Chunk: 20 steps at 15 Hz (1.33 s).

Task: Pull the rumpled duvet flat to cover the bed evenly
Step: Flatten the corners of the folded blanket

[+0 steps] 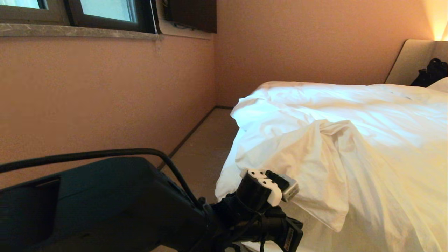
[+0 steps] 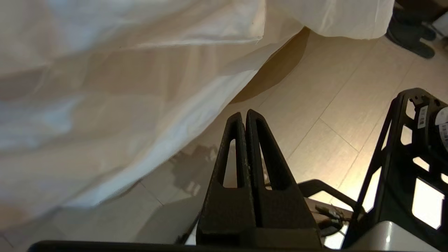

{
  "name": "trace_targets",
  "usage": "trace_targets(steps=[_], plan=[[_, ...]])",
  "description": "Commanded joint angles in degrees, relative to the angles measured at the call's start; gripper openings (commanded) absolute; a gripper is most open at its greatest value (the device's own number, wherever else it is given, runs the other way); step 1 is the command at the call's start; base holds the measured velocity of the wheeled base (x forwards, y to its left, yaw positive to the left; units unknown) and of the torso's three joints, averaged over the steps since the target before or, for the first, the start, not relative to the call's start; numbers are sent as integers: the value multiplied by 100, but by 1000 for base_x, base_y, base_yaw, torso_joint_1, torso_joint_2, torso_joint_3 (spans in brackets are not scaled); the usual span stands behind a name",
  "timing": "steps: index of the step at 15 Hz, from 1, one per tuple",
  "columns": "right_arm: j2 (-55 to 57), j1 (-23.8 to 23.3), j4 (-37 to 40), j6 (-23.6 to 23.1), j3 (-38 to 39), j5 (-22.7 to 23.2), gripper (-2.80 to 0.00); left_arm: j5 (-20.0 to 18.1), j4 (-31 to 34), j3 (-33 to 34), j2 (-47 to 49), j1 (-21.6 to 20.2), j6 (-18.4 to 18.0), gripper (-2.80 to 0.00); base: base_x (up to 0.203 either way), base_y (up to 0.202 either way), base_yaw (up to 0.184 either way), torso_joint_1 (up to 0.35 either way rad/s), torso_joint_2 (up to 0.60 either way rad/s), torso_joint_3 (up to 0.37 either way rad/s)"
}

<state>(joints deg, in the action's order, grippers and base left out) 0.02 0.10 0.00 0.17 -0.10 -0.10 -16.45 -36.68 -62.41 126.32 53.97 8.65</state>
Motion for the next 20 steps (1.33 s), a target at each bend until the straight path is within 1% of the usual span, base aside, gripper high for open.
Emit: trace_targets(steps=[1,4,7,8,11,14,17,20], plan=[[-2,-1,0,0,1,1,-280,1,-23,-89,100,47,-17,-280,0,0,0,0,0,0],[-2,-1,0,0,1,1,-280,-7,-70,77,18,52,-14,-280,0,0,0,0,0,0],[-2,-1,0,0,1,1,-280,0,-737,397,-23,78,-21,-280,0,0,0,0,0,0],[-2,8,0,0,1,1,-280,1,-833,433,-48,139,-22,-280,0,0,0,0,0,0],[-2,0,0,0,1,1,-280,12,-859,467,-223,175,-12,-280,0,0,0,0,0,0],[-2,7,0,0,1,1,-280,169,-863,456,-332,184,22,-280,0,0,0,0,0,0],[-2,-1,0,0,1,1,-280,343,-865,369,-162,236,60,-280,0,0,0,0,0,0],[-2,5,0,0,1,1,-280,738,-1082,249,123,337,96,-280,0,0,0,0,0,0]])
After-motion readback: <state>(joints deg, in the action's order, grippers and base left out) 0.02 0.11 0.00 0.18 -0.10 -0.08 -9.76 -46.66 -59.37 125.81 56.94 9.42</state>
